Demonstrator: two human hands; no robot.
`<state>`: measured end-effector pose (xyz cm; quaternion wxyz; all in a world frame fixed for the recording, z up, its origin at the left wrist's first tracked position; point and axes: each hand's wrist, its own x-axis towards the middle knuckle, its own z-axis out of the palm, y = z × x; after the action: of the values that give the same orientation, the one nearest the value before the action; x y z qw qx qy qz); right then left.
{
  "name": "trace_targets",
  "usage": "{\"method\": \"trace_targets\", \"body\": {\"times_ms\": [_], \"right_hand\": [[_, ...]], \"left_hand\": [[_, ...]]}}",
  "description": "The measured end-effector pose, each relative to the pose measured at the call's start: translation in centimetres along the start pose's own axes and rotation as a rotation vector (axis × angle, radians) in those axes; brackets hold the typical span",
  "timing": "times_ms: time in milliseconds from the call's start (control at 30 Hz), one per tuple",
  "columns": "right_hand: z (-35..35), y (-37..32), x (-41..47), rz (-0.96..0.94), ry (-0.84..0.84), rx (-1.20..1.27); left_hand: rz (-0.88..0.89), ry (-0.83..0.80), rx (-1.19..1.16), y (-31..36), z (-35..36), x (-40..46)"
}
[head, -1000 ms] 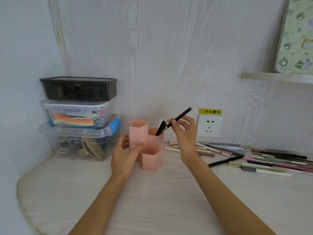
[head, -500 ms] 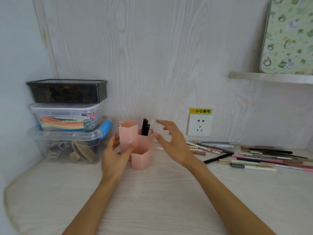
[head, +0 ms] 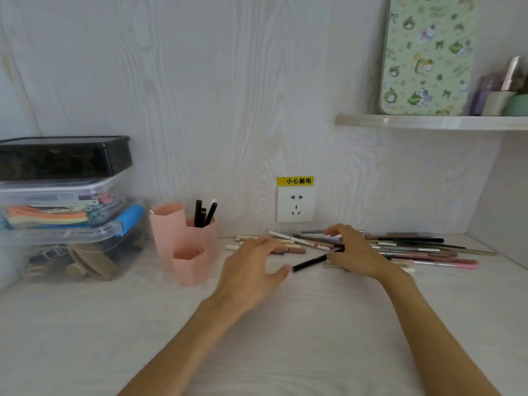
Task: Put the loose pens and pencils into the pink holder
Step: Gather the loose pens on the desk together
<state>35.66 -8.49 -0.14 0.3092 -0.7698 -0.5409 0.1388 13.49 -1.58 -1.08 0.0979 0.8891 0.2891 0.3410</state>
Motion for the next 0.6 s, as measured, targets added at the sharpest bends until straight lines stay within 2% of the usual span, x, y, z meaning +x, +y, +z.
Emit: {"method": "trace_targets", "body": {"times_ms": [67,100,233,367,500,600], "right_hand": [[-0.2,0.1,0.0,-0.007,0.032,-0.079],[-0.5,0.5,-0.1,-0.002,0.023,-0.149],[-0.9,1.5,-0.5,0.049,-0.1,-0.257],[-0.5,0.5,-0.8,-0.009,-0.013,-0.347],[1.5,-1.6,-1.2,-0.182,0.007,-0.329],[4.2,-3.4,-1.3,-0.385,-0.03,-0.244]], "left_hand": [[-0.035,-0.137,0.046,1.0,2.1,0.7],[-0.058,-0.147,0.041,1.4,3.1,1.0],[-0.087,-0.089,0.039,1.6,4.8,1.3],[-0.151,-0.041,0.131,0.2,3.6,1.0],[-0.139,-0.032,0.375,-2.2,1.0,0.0],[-0.086,0.003,0.434,-3.1,-0.7,-1.1]]}}
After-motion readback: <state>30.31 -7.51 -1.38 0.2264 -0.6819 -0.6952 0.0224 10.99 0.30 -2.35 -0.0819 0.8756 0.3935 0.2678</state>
